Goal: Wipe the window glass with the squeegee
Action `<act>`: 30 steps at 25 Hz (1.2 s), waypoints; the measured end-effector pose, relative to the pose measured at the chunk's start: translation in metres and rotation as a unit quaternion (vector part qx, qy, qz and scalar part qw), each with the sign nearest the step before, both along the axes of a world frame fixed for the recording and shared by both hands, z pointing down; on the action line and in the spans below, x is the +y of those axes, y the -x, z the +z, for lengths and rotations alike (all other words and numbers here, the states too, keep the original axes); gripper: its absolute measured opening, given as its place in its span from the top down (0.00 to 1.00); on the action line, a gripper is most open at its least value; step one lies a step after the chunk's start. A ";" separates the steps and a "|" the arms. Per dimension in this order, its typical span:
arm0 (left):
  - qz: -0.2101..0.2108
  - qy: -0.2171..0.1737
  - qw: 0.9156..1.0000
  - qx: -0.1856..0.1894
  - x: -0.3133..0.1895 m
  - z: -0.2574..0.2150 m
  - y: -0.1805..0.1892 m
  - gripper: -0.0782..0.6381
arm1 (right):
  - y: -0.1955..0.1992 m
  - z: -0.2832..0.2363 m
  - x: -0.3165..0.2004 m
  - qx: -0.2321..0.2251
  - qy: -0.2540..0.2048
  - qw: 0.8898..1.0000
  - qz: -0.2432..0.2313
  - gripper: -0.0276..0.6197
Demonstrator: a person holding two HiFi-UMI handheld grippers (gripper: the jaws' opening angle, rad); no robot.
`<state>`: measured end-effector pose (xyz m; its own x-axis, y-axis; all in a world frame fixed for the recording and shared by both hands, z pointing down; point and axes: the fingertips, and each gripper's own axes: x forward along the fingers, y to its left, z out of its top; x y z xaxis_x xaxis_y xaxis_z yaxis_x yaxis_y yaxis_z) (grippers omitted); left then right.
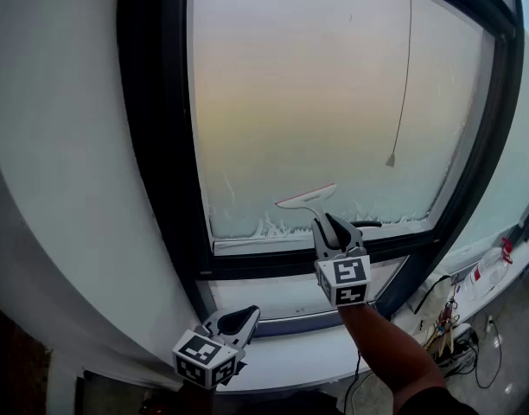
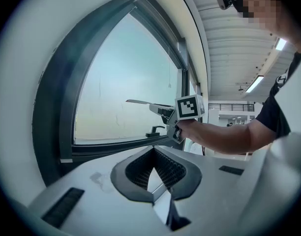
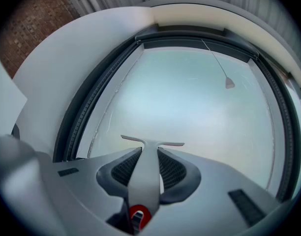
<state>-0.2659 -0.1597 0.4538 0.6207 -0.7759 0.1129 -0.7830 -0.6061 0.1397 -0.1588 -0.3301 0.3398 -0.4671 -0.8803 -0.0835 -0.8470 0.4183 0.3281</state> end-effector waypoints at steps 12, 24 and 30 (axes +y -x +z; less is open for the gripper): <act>0.026 0.021 0.999 0.024 0.002 0.017 -0.017 0.89 | -0.015 0.056 -0.005 -0.009 0.074 0.997 0.020 0.83; 0.033 0.065 0.997 0.039 0.012 0.053 -0.036 0.89 | -0.027 0.062 0.028 -0.007 0.072 0.997 -0.013 0.83; 0.013 0.082 0.996 0.020 0.051 0.078 -0.052 0.89 | -0.055 0.096 0.108 -0.052 0.114 0.987 -0.098 0.83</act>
